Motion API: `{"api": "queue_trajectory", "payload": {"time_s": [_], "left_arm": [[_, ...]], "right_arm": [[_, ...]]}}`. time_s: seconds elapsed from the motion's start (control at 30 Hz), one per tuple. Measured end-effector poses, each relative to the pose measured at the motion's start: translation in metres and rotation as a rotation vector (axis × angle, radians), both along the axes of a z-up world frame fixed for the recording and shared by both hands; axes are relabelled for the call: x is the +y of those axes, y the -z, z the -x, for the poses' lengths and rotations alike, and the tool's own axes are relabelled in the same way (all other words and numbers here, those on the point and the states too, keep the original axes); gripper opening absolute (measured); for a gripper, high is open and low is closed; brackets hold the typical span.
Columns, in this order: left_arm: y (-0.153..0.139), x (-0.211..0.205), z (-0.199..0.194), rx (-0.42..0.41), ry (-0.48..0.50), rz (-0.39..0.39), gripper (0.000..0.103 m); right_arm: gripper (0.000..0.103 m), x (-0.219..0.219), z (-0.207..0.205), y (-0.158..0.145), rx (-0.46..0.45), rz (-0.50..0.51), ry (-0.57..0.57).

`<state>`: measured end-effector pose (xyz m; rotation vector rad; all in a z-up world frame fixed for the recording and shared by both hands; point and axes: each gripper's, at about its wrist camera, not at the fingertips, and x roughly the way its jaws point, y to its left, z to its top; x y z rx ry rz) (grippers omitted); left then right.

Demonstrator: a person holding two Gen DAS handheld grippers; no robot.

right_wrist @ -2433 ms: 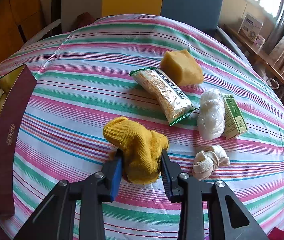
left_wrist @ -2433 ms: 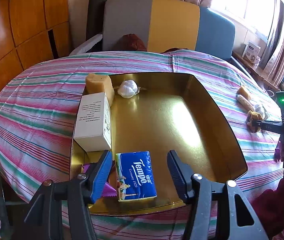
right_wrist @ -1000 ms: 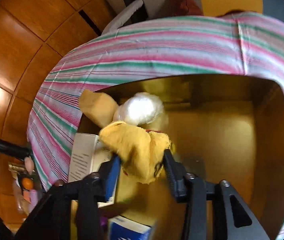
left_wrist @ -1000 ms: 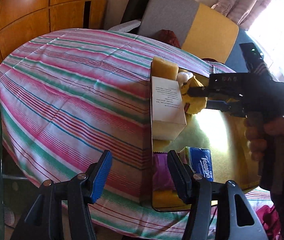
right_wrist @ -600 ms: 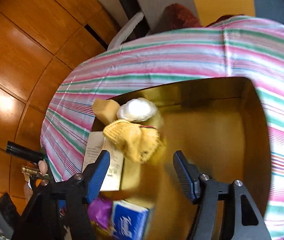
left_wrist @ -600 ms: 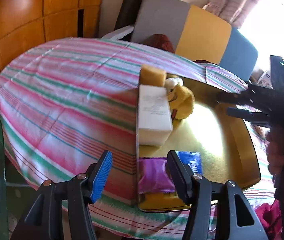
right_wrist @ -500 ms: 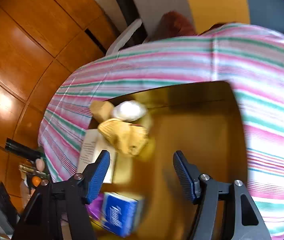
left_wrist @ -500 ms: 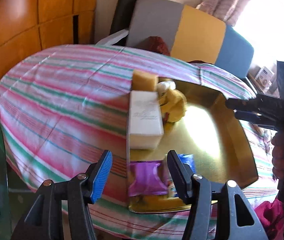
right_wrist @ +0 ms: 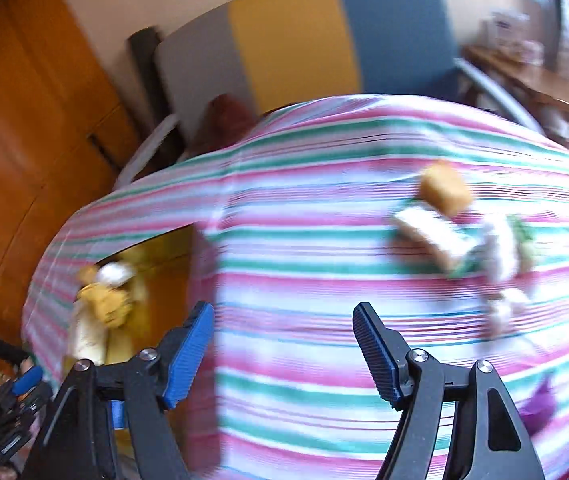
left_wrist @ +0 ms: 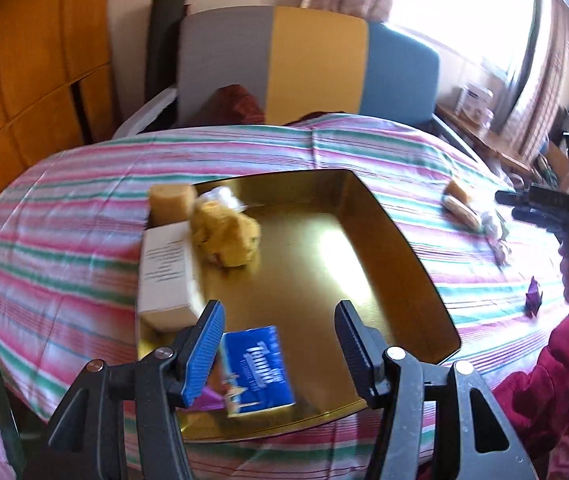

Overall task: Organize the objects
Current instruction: 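Move the left gripper to the granola bar packet and grasp it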

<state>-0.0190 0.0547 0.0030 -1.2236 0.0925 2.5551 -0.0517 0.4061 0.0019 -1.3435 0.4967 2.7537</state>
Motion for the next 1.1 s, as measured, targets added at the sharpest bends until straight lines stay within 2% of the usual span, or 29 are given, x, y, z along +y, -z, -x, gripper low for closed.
{"api": "queue_trajectory", "payload": {"time_s": [0.17, 0.33, 0.4, 0.47, 0.6, 0.7, 0.87, 1.1], "left_arm": [[-0.005, 0.04, 0.003, 0.005, 0.078, 0.042, 0.058], [-0.014, 0.091, 0.011, 0.027, 0.165, 0.079, 0.058], [-0.016, 0.111, 0.016, 0.017, 0.201, 0.068, 0.058], [-0.014, 0.133, 0.024, -0.012, 0.232, 0.047, 0.058], [-0.008, 0.181, 0.035, -0.022, 0.285, 0.069, 0.058], [0.002, 0.208, 0.046, -0.088, 0.318, 0.038, 0.058], [0.03, 0.25, 0.075, -0.289, 0.31, -0.059, 0.057], [0.061, 0.311, 0.113, -0.434, 0.269, -0.113, 0.056]], "right_arm": [[0.075, 0.071, -0.015, -0.005, 0.034, -0.056, 0.147], [0.075, 0.129, -0.024, 0.019, 0.038, -0.118, 0.302], [0.074, 0.153, -0.03, 0.029, 0.012, -0.061, 0.396], [0.073, 0.17, -0.038, 0.026, 0.05, -0.001, 0.456], [0.074, 0.185, -0.047, 0.029, 0.059, 0.081, 0.497], [0.074, 0.191, -0.051, 0.032, 0.05, 0.127, 0.518], [0.078, 0.196, -0.057, 0.036, 0.055, 0.198, 0.542], [0.079, 0.197, -0.059, 0.035, 0.074, 0.233, 0.53]]}}
